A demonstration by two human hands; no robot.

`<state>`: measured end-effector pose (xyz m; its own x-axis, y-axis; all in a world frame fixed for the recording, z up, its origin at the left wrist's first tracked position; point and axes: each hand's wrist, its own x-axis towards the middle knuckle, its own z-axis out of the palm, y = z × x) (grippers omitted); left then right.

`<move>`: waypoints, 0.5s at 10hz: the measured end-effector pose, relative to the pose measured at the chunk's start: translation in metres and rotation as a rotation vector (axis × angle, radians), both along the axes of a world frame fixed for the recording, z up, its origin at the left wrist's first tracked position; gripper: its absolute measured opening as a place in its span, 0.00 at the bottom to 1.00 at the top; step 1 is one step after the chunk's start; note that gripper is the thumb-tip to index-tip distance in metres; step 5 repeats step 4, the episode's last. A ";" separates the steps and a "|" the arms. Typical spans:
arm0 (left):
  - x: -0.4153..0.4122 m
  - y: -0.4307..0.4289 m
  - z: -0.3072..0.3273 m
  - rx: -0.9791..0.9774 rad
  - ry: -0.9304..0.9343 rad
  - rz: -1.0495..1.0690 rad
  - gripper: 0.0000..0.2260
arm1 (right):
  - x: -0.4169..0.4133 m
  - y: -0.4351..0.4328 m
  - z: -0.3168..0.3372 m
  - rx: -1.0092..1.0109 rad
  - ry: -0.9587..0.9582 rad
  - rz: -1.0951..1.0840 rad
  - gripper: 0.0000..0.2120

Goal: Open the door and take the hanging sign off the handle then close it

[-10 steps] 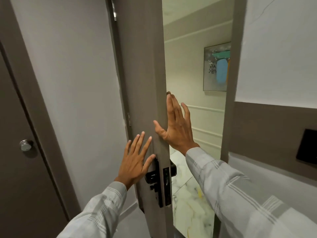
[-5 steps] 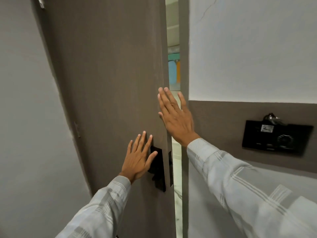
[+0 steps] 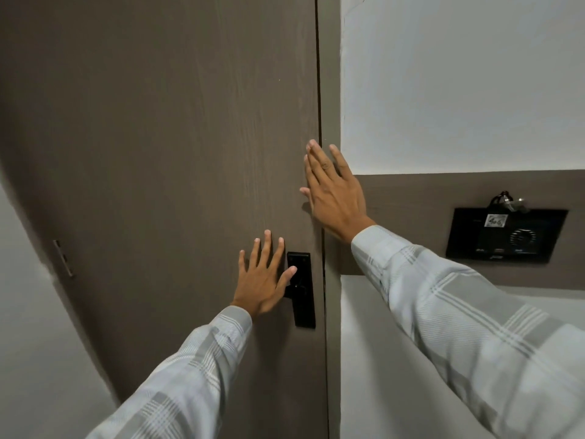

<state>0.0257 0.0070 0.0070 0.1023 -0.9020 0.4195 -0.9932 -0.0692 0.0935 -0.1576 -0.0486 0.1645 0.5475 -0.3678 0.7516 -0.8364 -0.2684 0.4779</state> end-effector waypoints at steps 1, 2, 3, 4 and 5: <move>-0.001 -0.012 0.003 0.026 0.007 -0.007 0.31 | 0.004 -0.002 0.007 0.014 0.017 -0.030 0.30; -0.003 -0.023 0.008 0.028 0.036 -0.012 0.33 | 0.009 -0.004 0.017 0.040 0.040 -0.088 0.29; -0.003 -0.023 0.015 0.036 0.057 -0.025 0.35 | 0.016 -0.001 0.022 0.085 0.048 -0.138 0.28; -0.004 -0.018 0.018 -0.009 0.012 -0.034 0.36 | 0.016 0.001 0.024 0.115 0.019 -0.152 0.29; -0.004 -0.018 0.018 -0.009 0.012 -0.034 0.36 | 0.016 0.001 0.024 0.115 0.019 -0.152 0.29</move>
